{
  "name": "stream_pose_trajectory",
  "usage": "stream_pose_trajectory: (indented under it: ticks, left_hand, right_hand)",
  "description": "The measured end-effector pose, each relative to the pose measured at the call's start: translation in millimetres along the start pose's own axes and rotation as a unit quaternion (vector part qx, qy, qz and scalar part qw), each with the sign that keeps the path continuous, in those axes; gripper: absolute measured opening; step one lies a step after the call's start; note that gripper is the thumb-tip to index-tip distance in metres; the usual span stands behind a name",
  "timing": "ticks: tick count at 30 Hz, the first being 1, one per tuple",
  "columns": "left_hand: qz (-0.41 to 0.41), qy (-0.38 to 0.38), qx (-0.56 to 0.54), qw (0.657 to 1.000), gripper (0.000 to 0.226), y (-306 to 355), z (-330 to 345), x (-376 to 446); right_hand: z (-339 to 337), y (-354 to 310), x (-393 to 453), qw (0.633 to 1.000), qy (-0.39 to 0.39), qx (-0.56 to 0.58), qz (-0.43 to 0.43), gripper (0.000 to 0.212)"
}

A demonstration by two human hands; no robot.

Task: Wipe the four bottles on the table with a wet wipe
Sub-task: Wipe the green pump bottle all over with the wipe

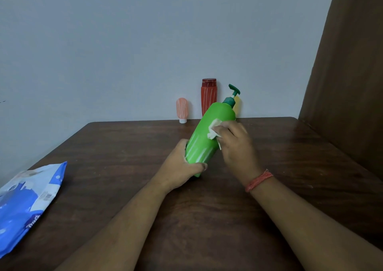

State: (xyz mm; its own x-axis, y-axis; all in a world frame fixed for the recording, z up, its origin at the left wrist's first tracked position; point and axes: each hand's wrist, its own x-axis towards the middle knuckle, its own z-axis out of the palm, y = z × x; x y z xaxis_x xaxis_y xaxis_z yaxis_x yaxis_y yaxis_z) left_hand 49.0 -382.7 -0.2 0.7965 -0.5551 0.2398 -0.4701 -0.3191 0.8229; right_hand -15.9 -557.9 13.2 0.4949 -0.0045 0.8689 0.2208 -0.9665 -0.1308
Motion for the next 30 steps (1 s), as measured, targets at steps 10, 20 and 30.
stream_pose_trajectory:
  ticks: [10,20,30]
  left_hand:
    - [-0.026,-0.011,-0.071,0.997,0.061,-3,-1,1]
    - [-0.028,-0.011,-0.122,0.992,0.060,-6,-1,2]
    - [-0.031,-0.016,-0.109,0.993,0.058,-4,-1,1]
  right_hand:
    - [-5,2,-4,0.994,0.022,0.064,0.087,0.028]
    - [-3,1,-1,0.992,0.033,0.085,0.084,0.025]
    - [-3,2,-4,0.990,0.030,0.103,0.096,0.015]
